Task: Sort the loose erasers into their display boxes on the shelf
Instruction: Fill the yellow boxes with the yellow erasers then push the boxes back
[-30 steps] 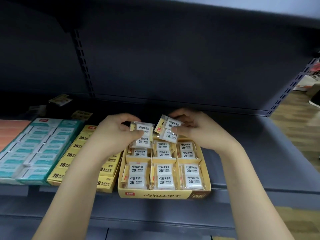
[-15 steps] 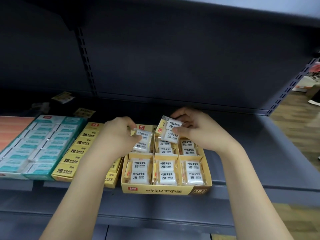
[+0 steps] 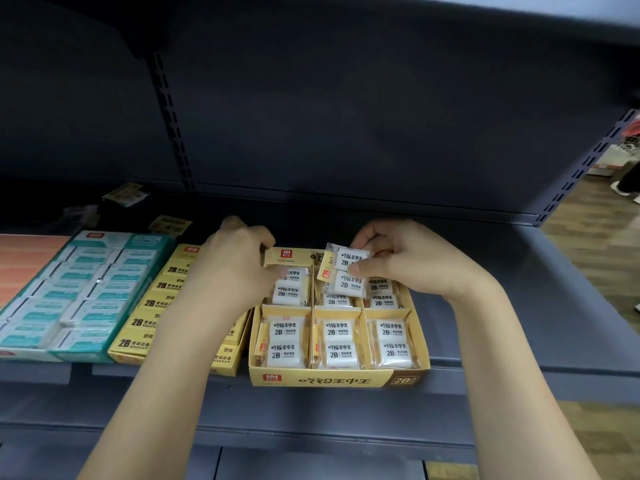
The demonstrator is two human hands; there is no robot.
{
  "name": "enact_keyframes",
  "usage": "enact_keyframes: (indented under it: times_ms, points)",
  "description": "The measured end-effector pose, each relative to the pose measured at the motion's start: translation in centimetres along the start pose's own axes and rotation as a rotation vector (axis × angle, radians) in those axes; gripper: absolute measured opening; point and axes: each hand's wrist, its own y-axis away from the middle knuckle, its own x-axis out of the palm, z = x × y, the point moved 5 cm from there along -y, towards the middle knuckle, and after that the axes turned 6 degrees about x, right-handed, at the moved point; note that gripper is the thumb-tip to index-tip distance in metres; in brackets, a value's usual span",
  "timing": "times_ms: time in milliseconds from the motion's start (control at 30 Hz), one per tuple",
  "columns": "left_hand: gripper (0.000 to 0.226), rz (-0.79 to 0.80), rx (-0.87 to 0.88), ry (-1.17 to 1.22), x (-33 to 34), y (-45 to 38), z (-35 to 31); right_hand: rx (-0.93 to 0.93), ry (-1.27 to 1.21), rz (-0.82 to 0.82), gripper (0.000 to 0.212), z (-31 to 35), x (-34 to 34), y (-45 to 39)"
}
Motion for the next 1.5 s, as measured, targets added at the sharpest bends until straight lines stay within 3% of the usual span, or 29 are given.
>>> enact_keyframes:
  times_ms: [200, 600, 700, 833, 1033, 1267, 1400, 1500]
  points:
    - [0.034, -0.123, -0.001, 0.044, -1.2, -0.7, 1.6, 0.010, 0.194, 0.060, 0.019, 0.4, 1.8, -0.6]
    - [0.030, -0.113, 0.003, 0.066, -0.9, -1.5, 4.6, 0.073, 0.320, 0.000, 0.024, 0.7, 2.2, -1.5]
    - [0.032, -0.109, 0.011, 0.078, -1.2, -1.7, 5.3, -0.015, 0.332, -0.079, 0.020, 2.6, 2.3, -1.7]
    - [0.051, -0.122, -0.026, 0.094, -1.6, -1.9, 7.2, -0.327, 0.335, -0.339, 0.022, 7.5, 3.7, -3.3]
    - [0.055, -0.157, -0.096, 0.066, -3.4, -1.6, 12.4, -0.597, 0.596, -0.199, 0.022, 11.8, 9.1, -8.9]
    - [0.051, -0.235, -0.226, -0.022, -6.9, -0.5, 19.7, -0.658, 0.932, -0.114, 0.036, 15.5, 13.8, -16.5]
    - [0.041, -0.308, -0.225, -0.055, -9.1, -0.1, 22.6, -0.568, 1.015, 0.012, 0.045, 17.0, 16.2, -19.8]
    - [0.048, -0.345, -0.261, -0.098, -10.5, 0.1, 24.1, -0.462, 1.059, 0.126, 0.060, 17.3, 17.8, -21.1]
